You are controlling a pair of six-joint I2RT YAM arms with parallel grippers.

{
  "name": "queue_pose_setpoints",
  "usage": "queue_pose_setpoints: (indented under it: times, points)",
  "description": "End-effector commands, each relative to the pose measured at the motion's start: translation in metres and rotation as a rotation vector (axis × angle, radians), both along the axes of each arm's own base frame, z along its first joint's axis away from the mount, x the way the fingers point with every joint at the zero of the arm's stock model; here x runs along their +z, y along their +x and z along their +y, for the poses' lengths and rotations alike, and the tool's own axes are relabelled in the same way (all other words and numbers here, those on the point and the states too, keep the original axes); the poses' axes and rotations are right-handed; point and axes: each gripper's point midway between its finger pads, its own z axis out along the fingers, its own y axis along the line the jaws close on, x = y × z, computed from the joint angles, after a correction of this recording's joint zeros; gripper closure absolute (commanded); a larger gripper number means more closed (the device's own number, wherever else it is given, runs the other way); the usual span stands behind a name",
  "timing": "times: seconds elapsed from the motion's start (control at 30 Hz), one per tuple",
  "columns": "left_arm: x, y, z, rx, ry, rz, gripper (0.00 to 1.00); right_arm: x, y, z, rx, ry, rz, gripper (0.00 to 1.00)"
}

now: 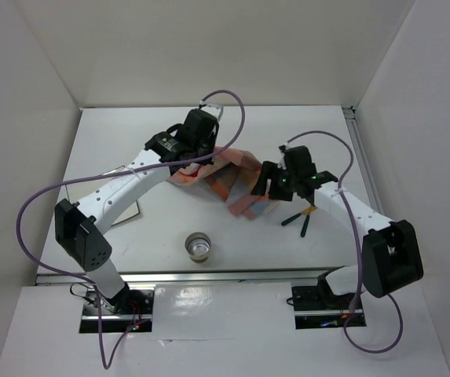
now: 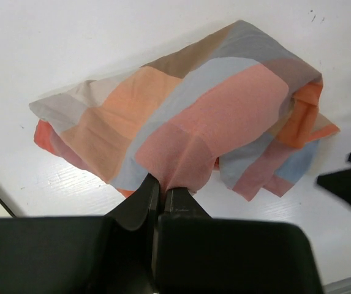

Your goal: Set the dinner table for one person

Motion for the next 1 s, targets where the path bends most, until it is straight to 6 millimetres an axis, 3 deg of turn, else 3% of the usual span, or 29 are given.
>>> queue_pose_setpoints:
  times: [0.0, 0.1, 0.23, 0.33, 0.47, 0.57, 0.73, 0.97]
  points:
    - [0.031, 0.003, -0.005, -0.050, -0.067, -0.036, 1.00, 0.004, -0.007, 0.045, 0.050, 0.050, -0.057, 0.24]
    - [0.036, 0.008, -0.003, -0.047, -0.083, -0.046, 1.00, -0.009, -0.015, 0.069, 0.084, 0.041, -0.064, 0.24]
    - [0.040, 0.016, 0.003, -0.034, -0.099, -0.049, 1.00, -0.025, -0.019, 0.086, 0.074, 0.040, -0.024, 0.28]
    - [0.044, 0.018, 0.004, -0.027, -0.116, -0.053, 1.00, -0.040, -0.027, 0.093, 0.034, 0.038, 0.036, 0.42]
    - [0.052, 0.023, 0.008, -0.024, -0.137, -0.061, 1.00, -0.052, -0.031, 0.095, -0.052, 0.089, 0.075, 0.51]
    - [0.056, 0.022, 0.006, -0.032, -0.146, -0.066, 1.00, -0.058, -0.026, 0.096, -0.117, 0.125, 0.080, 0.51]
    - [0.058, 0.023, 0.009, -0.030, -0.135, -0.071, 1.00, -0.065, -0.024, 0.101, -0.134, 0.123, 0.077, 0.36]
    - [0.058, 0.023, 0.009, -0.030, -0.135, -0.071, 1.00, -0.072, -0.017, 0.102, -0.180, 0.153, 0.067, 0.37]
